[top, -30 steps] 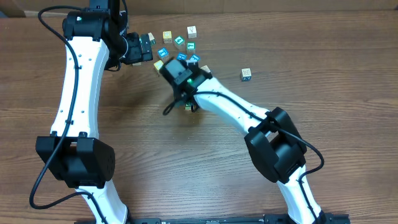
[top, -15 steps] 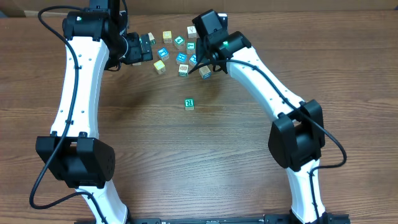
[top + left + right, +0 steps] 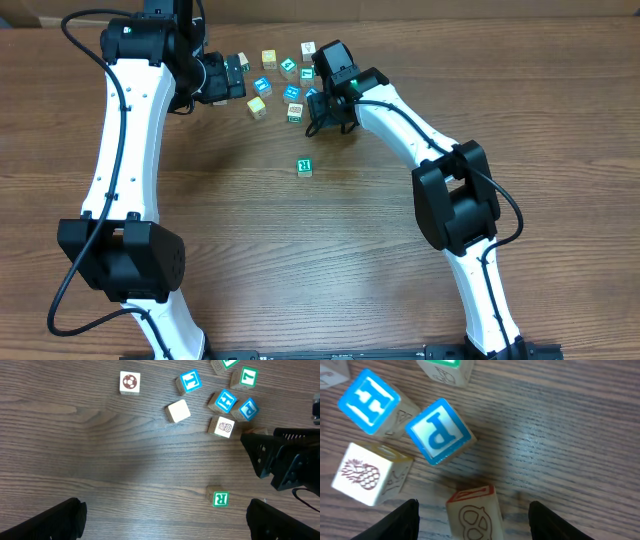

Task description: Form a horizontal line

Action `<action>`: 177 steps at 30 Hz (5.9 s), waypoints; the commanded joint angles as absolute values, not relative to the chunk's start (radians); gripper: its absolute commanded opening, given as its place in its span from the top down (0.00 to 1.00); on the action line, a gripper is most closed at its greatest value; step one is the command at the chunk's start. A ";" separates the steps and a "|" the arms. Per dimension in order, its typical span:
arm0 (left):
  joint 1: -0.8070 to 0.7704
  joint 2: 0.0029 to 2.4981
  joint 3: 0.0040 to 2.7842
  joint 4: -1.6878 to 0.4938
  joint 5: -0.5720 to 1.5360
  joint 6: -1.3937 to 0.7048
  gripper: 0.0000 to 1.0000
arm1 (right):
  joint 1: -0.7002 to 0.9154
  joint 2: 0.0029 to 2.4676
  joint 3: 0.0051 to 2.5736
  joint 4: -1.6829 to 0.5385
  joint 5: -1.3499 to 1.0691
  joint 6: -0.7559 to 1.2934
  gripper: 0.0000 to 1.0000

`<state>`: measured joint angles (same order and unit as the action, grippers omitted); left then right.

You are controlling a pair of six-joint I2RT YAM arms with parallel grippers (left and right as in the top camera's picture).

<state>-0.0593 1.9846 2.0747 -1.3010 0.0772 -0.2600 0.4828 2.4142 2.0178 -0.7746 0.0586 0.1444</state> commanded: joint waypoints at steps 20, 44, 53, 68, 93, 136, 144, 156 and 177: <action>-0.066 1.990 2.081 -1.301 0.070 -0.270 0.00 | 0.476 2.416 2.021 -0.759 0.046 0.122 0.40; -0.066 1.990 2.081 -1.301 0.070 -0.270 0.00 | 0.477 2.389 2.082 -0.888 0.046 0.134 0.75; -0.066 1.990 2.081 -1.301 0.070 -0.270 0.00 | 0.477 2.305 2.143 -1.060 0.041 0.213 0.75; -0.066 1.990 2.081 -1.301 0.070 -0.270 0.00 | 0.508 2.289 2.080 -1.277 -0.091 0.294 0.74; -0.066 1.990 2.081 -1.301 0.070 -0.270 0.00 | 0.596 2.291 1.960 -1.163 0.078 0.426 0.74; -0.066 1.990 2.081 -1.301 0.070 -0.270 0.00 | 0.463 2.291 1.949 -1.230 0.032 0.450 0.62; -0.066 1.990 2.081 -1.301 0.070 -0.270 0.00 | 0.471 2.291 1.935 -1.254 0.014 0.476 0.93; -0.066 1.990 2.081 -1.301 0.070 -0.270 0.00 | 0.477 2.291 1.866 -1.182 -0.066 0.474 0.96; -0.066 1.990 2.081 -1.301 0.070 -0.270 0.00 | 0.498 2.291 1.866 -1.163 -0.160 0.471 0.96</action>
